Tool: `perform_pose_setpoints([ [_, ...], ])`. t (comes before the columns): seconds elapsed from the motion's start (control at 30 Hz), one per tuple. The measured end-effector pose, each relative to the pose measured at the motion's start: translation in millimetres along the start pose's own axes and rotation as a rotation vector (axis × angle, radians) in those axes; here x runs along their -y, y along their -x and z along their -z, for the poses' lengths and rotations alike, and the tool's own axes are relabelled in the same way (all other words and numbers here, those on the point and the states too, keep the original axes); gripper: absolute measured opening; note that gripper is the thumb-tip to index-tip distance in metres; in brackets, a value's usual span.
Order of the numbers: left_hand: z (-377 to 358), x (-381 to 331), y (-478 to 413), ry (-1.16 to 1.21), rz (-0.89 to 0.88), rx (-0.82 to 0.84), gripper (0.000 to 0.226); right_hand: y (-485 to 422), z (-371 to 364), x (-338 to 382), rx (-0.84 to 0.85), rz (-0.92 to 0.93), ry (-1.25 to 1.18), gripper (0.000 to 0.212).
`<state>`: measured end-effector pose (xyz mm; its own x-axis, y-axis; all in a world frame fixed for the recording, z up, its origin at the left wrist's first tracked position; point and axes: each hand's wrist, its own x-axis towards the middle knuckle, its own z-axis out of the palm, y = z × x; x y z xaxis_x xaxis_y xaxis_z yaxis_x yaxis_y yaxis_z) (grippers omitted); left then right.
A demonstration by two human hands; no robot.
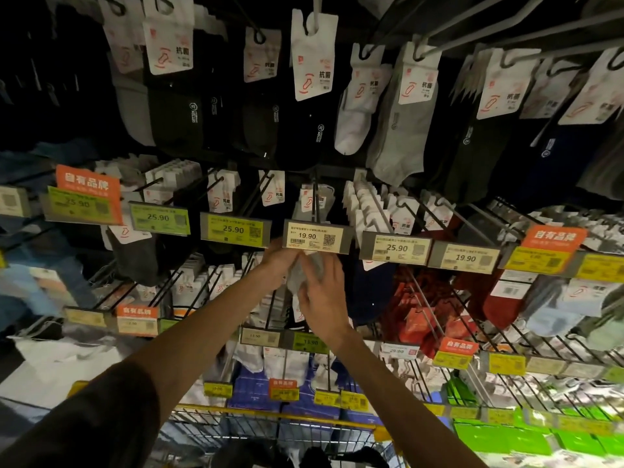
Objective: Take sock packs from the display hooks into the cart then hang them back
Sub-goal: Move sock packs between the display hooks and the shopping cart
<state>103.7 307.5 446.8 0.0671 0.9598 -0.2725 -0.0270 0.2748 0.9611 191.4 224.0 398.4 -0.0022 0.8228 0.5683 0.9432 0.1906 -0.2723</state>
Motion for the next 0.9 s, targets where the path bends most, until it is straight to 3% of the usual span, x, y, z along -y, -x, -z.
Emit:
perform_pose_setpoints([
  [0.2,6.4,5.1,-15.0,-0.088,-0.048,-0.079,0.021,-37.4,-16.5,-5.6,0.262,-0.042,0.081,0.056],
  [0.3,22.1,14.7,-16.7,-0.121,-0.076,-0.082,0.023,-59.5,-23.4,-13.5,0.371,-0.155,0.038,0.041],
  [0.37,30.8,20.6,-17.9,-0.090,-0.158,-0.134,0.009,-71.0,-29.6,-20.4,0.455,-0.240,0.033,0.034],
  [0.43,42.0,31.1,-25.1,-0.130,-0.197,-0.195,0.021,-76.1,-32.7,-21.1,0.507,-0.272,0.039,0.034],
  [0.63,62.0,51.5,-3.3,-0.170,-0.220,-0.134,0.005,-44.4,-36.2,3.3,0.426,-0.115,0.073,0.044],
  [0.8,65.6,70.1,34.2,-0.150,-0.191,-0.049,0.020,9.6,-31.3,16.2,0.422,-0.024,-0.007,0.032],
  [0.9,71.7,84.6,60.1,-0.180,-0.133,-0.008,0.017,38.4,-21.3,25.6,0.364,-0.018,-0.067,0.029],
])
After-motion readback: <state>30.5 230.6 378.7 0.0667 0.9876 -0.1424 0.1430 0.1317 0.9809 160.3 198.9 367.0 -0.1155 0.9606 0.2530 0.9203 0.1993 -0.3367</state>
